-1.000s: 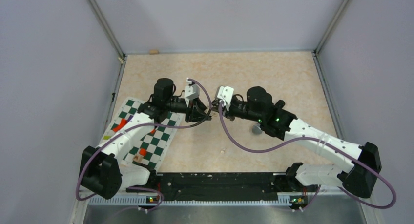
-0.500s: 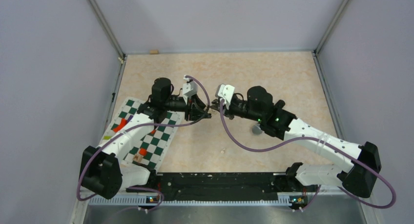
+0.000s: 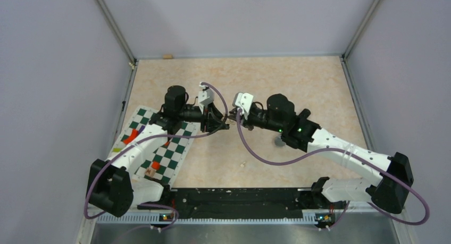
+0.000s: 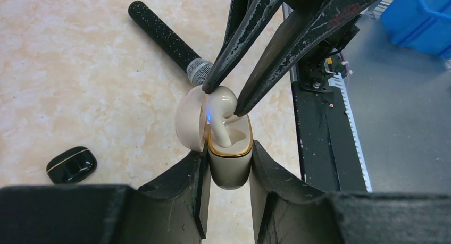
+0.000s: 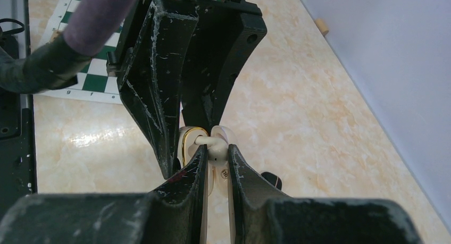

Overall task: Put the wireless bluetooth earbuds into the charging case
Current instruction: Place the earbud in the charging case.

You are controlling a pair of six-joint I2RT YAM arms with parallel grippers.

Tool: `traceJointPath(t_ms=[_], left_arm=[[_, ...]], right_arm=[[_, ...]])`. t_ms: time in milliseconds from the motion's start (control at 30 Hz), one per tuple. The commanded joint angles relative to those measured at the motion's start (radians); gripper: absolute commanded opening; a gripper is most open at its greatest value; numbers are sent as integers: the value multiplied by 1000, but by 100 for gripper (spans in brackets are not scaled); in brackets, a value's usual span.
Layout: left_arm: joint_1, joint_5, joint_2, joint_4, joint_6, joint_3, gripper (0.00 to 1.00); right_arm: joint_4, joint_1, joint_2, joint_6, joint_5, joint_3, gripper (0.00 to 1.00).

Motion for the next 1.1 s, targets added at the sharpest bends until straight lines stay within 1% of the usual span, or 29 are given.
traceJointPath(t_ms=[0, 233, 500, 667, 733, 867, 1000, 1067], left_arm=[[-6, 37, -41, 85, 10, 5, 2], [-5, 38, -41, 86, 10, 7, 2], [-4, 51, -42, 94, 0, 9, 3], [-3, 55, -42, 112, -18, 6, 3], [0, 61, -45, 124, -30, 1, 3], [5, 73, -48, 206, -86, -21, 3], [15, 86, -48, 345, -198, -61, 4], [17, 86, -49, 368, -212, -68, 4]], right_arm=[[-11, 37, 23, 7, -39, 32, 0], [-70, 38, 20, 3, -86, 72, 6], [-76, 40, 28, -7, -94, 69, 10], [-80, 42, 30, -7, -98, 73, 16], [-82, 42, 32, -9, -97, 77, 17], [-88, 43, 32, -11, -97, 80, 18], [-98, 44, 31, -13, -101, 92, 20], [-106, 44, 31, -13, -108, 98, 20]])
